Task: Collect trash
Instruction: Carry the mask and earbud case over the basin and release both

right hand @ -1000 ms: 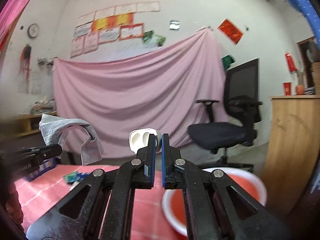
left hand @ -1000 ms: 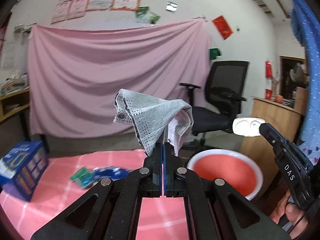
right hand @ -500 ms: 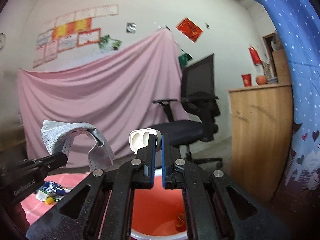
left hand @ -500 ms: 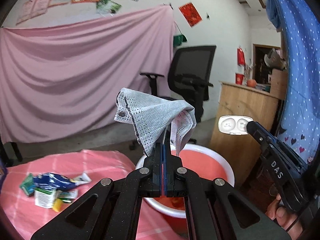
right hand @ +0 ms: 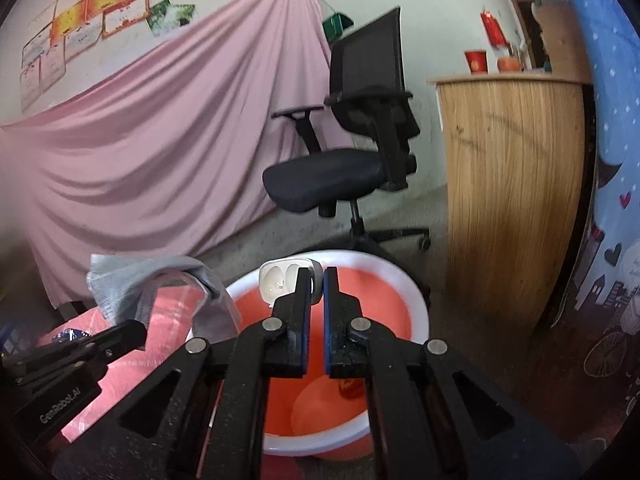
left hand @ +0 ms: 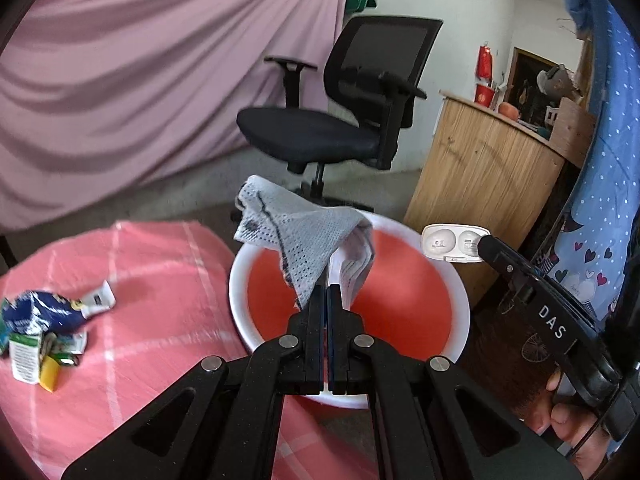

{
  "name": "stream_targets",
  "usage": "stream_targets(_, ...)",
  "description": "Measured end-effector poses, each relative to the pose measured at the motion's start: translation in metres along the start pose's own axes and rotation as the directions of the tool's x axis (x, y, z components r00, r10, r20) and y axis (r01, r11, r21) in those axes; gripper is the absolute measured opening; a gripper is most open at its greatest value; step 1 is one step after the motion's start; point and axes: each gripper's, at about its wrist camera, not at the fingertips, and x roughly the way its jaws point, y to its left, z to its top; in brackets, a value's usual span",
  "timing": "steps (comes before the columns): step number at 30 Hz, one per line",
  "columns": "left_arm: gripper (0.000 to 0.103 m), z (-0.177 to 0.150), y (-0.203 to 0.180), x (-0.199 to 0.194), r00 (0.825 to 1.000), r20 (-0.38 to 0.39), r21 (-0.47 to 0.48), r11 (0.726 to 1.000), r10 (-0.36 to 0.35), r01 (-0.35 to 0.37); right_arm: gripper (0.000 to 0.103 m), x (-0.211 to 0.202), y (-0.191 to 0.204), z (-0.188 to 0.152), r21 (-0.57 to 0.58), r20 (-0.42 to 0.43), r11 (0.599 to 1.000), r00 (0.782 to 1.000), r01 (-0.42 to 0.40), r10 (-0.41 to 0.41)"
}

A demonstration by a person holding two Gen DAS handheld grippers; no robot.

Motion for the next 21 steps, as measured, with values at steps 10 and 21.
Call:
stream_targets(10,0.000,0.004,0.012,0.011,0.997,-0.073,-0.042,0.999,-0.004,0.001,0.026,0.013,-0.006,-0.001,0.008,-0.068,1.000,0.998,0.007,-0.006)
stream_targets(21,0.039,0.001,0.035,-0.007,0.998,-0.033,-0.097,0.993,0.058,-0.061,0.030,0.018,-0.007,0.001,0.000,-0.093,1.000,0.996,0.005,-0.004)
